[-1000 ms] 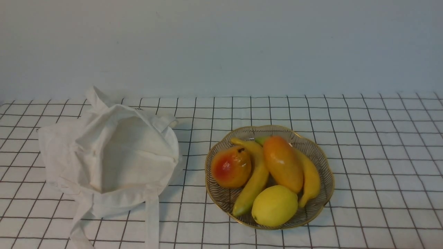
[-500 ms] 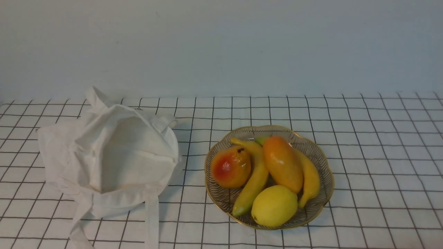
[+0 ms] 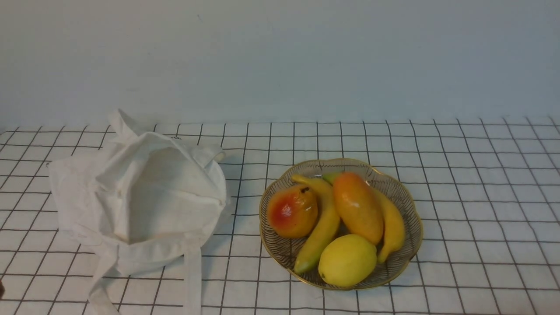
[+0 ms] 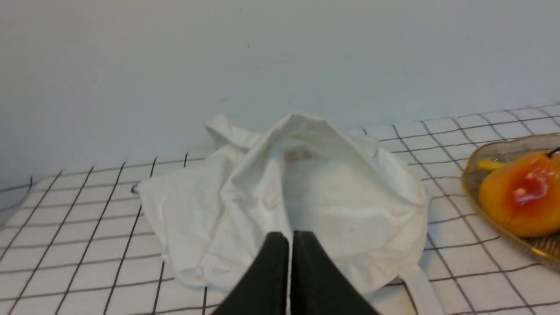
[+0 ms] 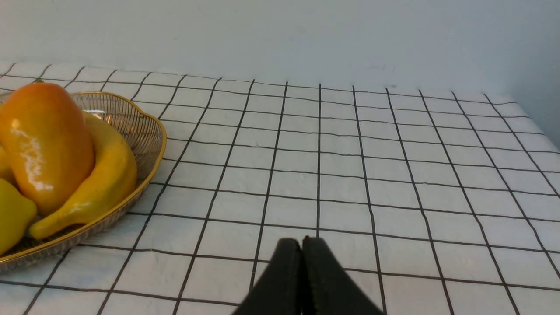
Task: Take the fruit out of the bag on the white checkered tablecloth and place them on the plate.
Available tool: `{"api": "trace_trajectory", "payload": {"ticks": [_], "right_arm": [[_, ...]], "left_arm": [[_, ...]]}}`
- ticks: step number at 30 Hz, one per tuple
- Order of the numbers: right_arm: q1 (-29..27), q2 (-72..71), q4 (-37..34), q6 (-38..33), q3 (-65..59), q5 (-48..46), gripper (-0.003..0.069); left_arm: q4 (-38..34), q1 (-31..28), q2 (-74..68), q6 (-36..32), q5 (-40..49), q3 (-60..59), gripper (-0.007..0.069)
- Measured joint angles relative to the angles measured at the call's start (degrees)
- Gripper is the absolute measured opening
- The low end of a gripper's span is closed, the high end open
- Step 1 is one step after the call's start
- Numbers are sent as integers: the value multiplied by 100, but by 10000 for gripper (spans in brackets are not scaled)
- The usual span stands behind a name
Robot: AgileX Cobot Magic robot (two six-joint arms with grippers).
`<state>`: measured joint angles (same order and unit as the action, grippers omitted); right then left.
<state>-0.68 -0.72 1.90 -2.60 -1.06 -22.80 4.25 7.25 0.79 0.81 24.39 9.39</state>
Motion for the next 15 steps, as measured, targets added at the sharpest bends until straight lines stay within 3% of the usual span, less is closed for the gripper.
{"api": "trace_trajectory", "payload": {"ticks": [5, 15], "right_arm": [[0, 0, 0, 0, 0, 0, -14], [0, 0, 11, 0, 0, 0, -14]], "left_arm": [[-70, -226, 0, -81, -555, -921, -8], [-77, -237, 0, -81, -277, -1097, -8]]}}
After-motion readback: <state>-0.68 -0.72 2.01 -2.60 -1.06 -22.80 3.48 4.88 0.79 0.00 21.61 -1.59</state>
